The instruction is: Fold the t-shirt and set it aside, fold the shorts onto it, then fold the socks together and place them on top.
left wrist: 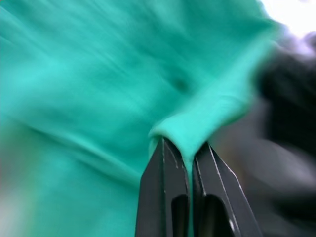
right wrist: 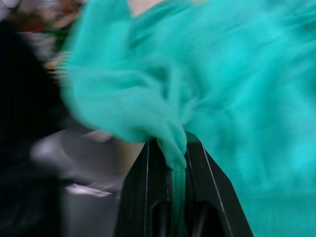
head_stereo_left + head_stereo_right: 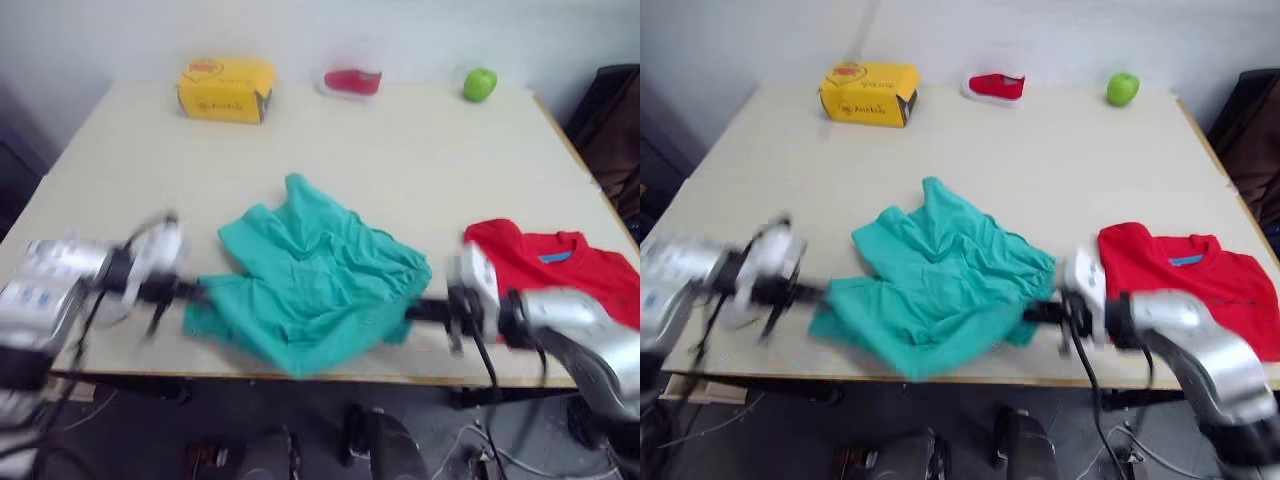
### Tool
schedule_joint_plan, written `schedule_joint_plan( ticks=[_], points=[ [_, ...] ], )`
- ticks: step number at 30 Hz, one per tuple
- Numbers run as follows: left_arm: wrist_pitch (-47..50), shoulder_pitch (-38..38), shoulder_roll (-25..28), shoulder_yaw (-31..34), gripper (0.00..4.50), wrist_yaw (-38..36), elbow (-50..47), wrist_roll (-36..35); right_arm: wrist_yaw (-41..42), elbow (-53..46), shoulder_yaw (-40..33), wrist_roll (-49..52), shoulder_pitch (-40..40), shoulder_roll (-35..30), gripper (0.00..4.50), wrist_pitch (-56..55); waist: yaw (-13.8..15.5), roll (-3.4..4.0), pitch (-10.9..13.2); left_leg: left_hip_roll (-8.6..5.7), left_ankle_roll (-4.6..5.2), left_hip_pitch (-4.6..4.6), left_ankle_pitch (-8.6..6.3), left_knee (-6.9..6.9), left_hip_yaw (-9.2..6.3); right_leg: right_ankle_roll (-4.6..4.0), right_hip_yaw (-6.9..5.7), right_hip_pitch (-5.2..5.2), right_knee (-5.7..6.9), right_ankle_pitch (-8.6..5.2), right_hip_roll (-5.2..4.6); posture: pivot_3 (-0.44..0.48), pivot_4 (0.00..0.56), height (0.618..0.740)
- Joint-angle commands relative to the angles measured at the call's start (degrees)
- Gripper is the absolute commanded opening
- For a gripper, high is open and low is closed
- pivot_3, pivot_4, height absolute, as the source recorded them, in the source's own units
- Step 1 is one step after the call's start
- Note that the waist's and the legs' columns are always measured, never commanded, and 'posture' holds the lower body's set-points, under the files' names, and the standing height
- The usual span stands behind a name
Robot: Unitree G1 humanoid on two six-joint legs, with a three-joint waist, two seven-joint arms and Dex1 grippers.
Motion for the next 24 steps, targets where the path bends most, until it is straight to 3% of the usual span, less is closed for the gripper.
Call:
schedule_joint_plan(
  ticks=[1,3,4,6,9,11,17,20,24],
  points=[
    [-16.8,-28.1,-7.0,2.8,0.01,19.7,25.0,9.3,-10.3,14.7,-4.5,-7.0,-20.0,3.0,0.00,-6.8,-0.4,-0.24,-0.1,-0.05,-0.04,-0.38,0.10,-0.03,0.11,0.01,0.00,-0.48,0.05,0.08,0.00,0.000,0.150,0.740],
    [-25.6,-41.8,-9.3,2.6,0.01,30.8,39.5,14.9,-14.8,23.3,-5.2,-12.2,-30.8,3.6,0.00,-13.6,-1.0,-0.36,0.0,-0.28,0.02,-0.79,0.13,-0.04,0.22,0.08,-0.12,-0.89,0.01,0.12,0.14,0.000,0.150,0.740],
    [-29.0,-47.3,-8.7,1.2,0.01,35.7,45.0,18.5,-16.7,27.7,-3.9,-17.9,-35.9,2.3,0.00,-22.1,-1.6,-0.35,0.0,-0.41,0.08,-1.21,0.17,-0.24,0.35,0.12,-0.09,-1.52,0.09,0.14,0.01,0.000,0.150,0.740],
    [-34.6,-54.4,-7.7,-0.3,0.01,41.9,52.4,23.2,-17.9,34.0,-2.0,-25.1,-42.6,0.7,0.00,-34.7,-2.4,-0.33,0.0,-0.85,0.02,-1.20,0.20,-0.46,0.47,0.05,-0.40,-1.81,0.30,0.10,-0.03,0.000,0.150,0.740],
    [-38.0,-57.9,-6.9,0.6,0.01,43.1,57.0,24.7,-15.5,35.2,-2.2,-25.0,-44.2,1.9,0.00,-39.1,-3.5,-0.34,-0.1,-1.07,-0.04,-0.48,0.23,-0.95,0.26,-0.06,-1.08,-1.60,0.31,0.03,-0.17,0.000,0.150,0.740],
    [-38.0,-57.7,-6.6,2.1,0.01,40.4,58.1,23.7,-12.9,30.9,-1.6,-24.0,-40.2,2.2,0.00,-39.2,-3.9,-0.35,-0.1,-1.06,-0.03,-0.17,0.23,-1.12,0.24,-0.06,-1.65,-1.41,0.33,0.03,-0.29,0.000,0.150,0.740],
    [-40.3,-42.9,-4.4,3.4,0.01,23.1,53.2,20.9,-12.5,15.5,0.1,-20.0,-21.2,7.0,0.00,-28.4,-3.7,-0.35,0.0,-1.13,-0.02,-0.48,0.22,-1.33,0.16,-0.03,-1.82,-1.57,0.15,0.02,-0.82,0.000,0.150,0.740],
    [-36.7,-27.4,-2.8,5.9,0.01,12.9,41.5,14.8,-11.3,11.9,4.6,-21.8,-10.3,9.4,0.00,-26.2,-3.6,-0.35,0.0,-1.20,0.45,-0.57,0.30,-1.13,0.11,-0.04,-1.68,-1.49,0.02,0.06,-0.98,0.000,0.150,0.740],
    [-26.1,-4.3,1.2,6.8,0.01,6.7,20.2,10.2,-6.9,6.6,6.9,-20.3,0.7,8.3,0.00,-23.7,-3.4,-0.30,0.0,-0.94,0.40,-0.51,0.32,-0.39,0.02,-0.29,-1.51,-1.27,0.27,0.28,-1.17,0.000,0.150,0.740]
  ],
)
